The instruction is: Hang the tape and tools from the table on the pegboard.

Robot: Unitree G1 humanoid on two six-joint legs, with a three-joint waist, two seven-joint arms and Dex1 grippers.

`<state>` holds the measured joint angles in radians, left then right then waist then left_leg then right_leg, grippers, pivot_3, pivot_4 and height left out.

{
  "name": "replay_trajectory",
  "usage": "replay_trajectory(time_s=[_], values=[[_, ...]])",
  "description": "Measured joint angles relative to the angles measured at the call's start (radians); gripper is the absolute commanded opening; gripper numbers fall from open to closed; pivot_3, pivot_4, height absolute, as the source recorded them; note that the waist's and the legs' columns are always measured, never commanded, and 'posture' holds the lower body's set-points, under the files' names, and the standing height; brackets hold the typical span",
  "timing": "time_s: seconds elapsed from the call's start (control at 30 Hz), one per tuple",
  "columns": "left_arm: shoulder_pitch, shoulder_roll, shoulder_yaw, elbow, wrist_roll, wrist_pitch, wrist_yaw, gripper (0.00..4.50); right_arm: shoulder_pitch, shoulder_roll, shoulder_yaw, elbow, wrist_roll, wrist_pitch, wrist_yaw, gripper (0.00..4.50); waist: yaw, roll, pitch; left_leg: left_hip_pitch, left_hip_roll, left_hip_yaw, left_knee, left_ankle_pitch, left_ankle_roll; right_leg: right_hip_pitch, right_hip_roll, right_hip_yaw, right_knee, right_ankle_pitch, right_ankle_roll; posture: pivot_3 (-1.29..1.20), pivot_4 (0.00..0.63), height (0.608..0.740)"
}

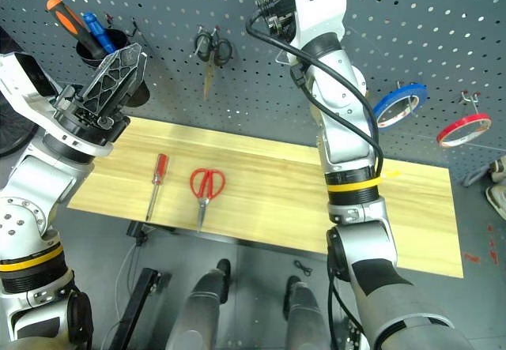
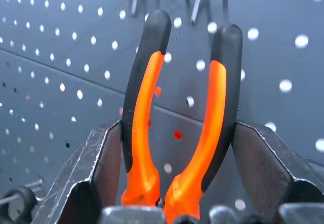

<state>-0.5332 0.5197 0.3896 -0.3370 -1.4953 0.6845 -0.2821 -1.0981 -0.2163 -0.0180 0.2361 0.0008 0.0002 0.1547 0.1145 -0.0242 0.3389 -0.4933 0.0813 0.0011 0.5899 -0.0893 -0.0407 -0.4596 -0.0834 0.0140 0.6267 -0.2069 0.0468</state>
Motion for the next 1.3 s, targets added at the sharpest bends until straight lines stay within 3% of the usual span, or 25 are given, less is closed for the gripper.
replay_trajectory(time_s=[0.4, 0.8, 0.87, 0.93, 1.17, 1.3], values=[[0.000, 0.000, -0.034, -0.010, 0.004, 0.003, 0.028, 4.50, 0.019, -0.012, 0.002, 0.087, -0.061, -0.079, -0.043, 2.95, 0.006, 0.000, 0.000, 0.000, 0.000, 0.000, 0.000, 0.000, 0.000, 0.000, 0.000, 0.000, 0.001, 0.000, 0.000, 0.23, 0.326, 0.740], [0.001, 0.001, -0.043, -0.013, 0.004, 0.014, 0.003, 4.50, 0.090, -0.009, 0.001, 0.013, -0.076, 0.003, -0.078, 2.95, 0.006, 0.000, 0.000, 0.001, 0.000, -0.001, 0.001, 0.001, -0.001, 0.001, 0.000, 0.000, 0.002, 0.000, 0.000, 0.22, 0.325, 0.740], [0.001, 0.001, -0.043, -0.011, 0.005, 0.014, -0.004, 4.50, 0.118, -0.007, 0.002, 0.011, -0.076, 0.022, -0.077, 3.98, 0.006, 0.000, 0.000, 0.001, 0.000, -0.001, 0.001, 0.001, -0.001, 0.001, 0.000, 0.000, 0.002, 0.000, 0.000, 0.22, 0.323, 0.740], [0.001, 0.005, -0.043, -0.001, 0.005, 0.014, -0.011, 4.50, 0.143, -0.007, 0.002, 0.009, -0.074, 0.027, -0.071, 4.47, 0.006, 0.000, 0.000, 0.001, 0.000, -0.001, 0.002, 0.001, -0.001, 0.001, 0.000, 0.000, 0.002, 0.000, 0.000, 0.22, 0.323, 0.740], [0.004, 0.022, -0.042, 0.011, 0.018, 0.015, -0.042, 4.50, 0.168, -0.029, 0.001, -0.064, -0.064, 0.037, -0.042, 4.47, 0.005, 0.000, 0.000, 0.001, 0.000, -0.001, 0.002, 0.001, -0.002, 0.001, 0.000, 0.000, 0.003, 0.000, 0.000, 0.22, 0.308, 0.740], [0.054, 0.085, -0.049, 0.027, 0.078, 0.038, -0.078, 4.50, 0.285, -0.061, 0.002, -0.218, -0.050, 0.126, 0.010, 4.47, 0.007, -0.001, 0.000, 0.001, 0.000, -0.001, 0.001, 0.001, -0.002, 0.001, 0.000, 0.000, 0.003, 0.000, 0.000, 0.21, 0.304, 0.740]])
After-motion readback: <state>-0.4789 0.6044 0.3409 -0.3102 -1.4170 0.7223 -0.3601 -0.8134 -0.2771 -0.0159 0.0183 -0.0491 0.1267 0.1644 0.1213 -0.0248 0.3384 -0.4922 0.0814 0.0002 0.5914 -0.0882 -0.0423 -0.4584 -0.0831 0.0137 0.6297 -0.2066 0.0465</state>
